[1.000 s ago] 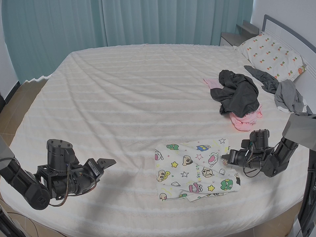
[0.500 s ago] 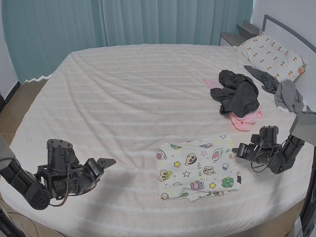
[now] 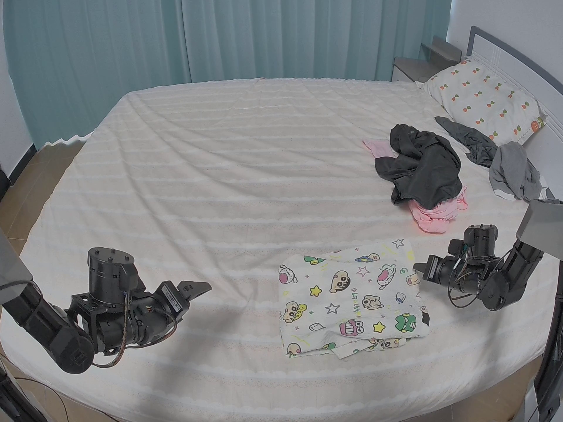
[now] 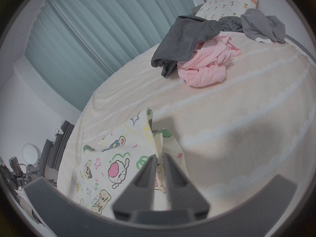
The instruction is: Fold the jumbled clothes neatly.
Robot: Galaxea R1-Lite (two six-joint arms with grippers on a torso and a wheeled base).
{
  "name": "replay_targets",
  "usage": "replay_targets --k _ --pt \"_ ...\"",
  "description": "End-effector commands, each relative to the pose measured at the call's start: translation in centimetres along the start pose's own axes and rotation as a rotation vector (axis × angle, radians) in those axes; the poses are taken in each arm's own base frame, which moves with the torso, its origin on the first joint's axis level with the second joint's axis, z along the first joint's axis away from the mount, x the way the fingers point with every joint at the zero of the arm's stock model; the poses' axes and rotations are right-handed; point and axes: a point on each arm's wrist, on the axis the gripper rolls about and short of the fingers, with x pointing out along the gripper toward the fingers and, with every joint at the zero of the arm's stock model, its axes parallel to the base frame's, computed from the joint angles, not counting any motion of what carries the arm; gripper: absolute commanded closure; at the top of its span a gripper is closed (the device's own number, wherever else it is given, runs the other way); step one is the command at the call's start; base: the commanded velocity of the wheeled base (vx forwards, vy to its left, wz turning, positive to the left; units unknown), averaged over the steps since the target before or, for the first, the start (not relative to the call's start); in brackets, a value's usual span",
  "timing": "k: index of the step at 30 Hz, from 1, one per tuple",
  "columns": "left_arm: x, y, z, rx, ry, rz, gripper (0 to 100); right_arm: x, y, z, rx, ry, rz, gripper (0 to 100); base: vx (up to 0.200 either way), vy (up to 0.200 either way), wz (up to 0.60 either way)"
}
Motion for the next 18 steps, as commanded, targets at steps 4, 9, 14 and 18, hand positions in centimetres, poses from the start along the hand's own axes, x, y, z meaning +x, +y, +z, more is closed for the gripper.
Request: replay_targets --k 4,9,14,18 --pt "3.1 -2.3 -1.9 0.087 0.069 -0.069 0 -1.0 -0.8 -0.2 0.002 0.012 -0.021 0 0.000 0.000 0.00" --pt "6.7 -3.7 -2.3 0.187 0.078 -0.109 0 -1.7 -1.5 -1.3 0.003 0.071 -0.001 0 0.000 0.000 0.00" --pt "11.8 -4.5 -5.0 0.232 0.141 -0.124 0 -1.8 -1.8 -2.2 0.020 0.148 0.039 0 0.000 0.000 0.00" --pt "13.1 -5.1 -6.0 0.248 0.163 -0.144 0 -2.1 -1.7 -2.4 0.033 0.188 0.095 0 0.000 0.000 0.00"
